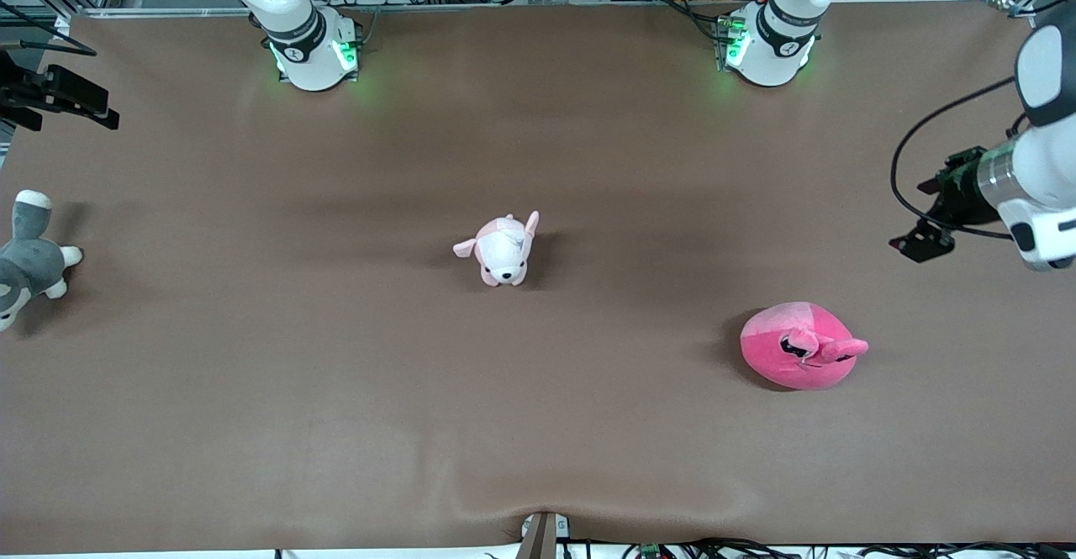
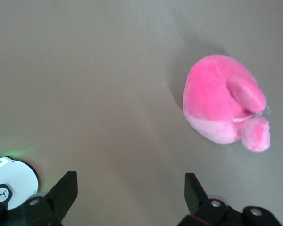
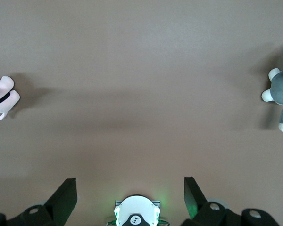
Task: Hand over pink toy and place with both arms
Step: 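Move the left gripper down toward the pink plush while the right gripper reaches inward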
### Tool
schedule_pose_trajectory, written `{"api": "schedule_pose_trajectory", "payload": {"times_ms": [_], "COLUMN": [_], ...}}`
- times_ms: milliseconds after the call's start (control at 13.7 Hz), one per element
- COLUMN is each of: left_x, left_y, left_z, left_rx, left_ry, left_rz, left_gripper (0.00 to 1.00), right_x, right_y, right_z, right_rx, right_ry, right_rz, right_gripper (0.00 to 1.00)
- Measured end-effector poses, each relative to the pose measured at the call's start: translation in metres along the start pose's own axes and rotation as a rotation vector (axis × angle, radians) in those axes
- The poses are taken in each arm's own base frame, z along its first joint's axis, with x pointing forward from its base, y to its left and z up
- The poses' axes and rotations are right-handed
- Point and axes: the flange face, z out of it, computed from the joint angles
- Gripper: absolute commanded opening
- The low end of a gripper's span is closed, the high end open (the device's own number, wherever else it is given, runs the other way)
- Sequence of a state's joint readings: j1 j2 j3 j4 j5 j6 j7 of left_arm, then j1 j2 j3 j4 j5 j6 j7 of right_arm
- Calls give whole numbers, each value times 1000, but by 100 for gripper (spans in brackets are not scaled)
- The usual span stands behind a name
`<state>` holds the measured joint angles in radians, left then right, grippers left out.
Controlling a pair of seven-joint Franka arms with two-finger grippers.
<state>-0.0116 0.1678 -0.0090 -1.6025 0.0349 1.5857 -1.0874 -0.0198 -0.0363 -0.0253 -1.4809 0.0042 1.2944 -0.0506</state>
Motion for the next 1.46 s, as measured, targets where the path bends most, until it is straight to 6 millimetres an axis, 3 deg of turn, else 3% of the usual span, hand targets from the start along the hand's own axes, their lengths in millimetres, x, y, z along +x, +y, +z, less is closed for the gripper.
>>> {"api": "schedule_pose_trajectory", "payload": {"times_ms": [439, 805, 1024, 1244, 1463], "left_x": [21, 67, 74, 81, 89], "left_y": [21, 16, 32, 52, 64], "left_z": [31, 45, 70, 94, 117], "left_rx": [2, -128, -147, -179, -199], "left_ry": [-44, -257, -316, -308, -298], "left_rz": [-298, -473, -551, -578, -594], "left_gripper": [100, 100, 100, 100, 100], "right_x": [0, 0, 0, 1, 8], "right_y": [0, 0, 0, -10, -38], "right_z": [-1, -1, -1, -1, 4], "right_rx": [0, 0, 0, 70, 235], "right_ry": [2, 3, 3, -1, -56], "right_rz": [0, 0, 4, 114, 344], "right_gripper": [100, 100, 100, 100, 100]}}
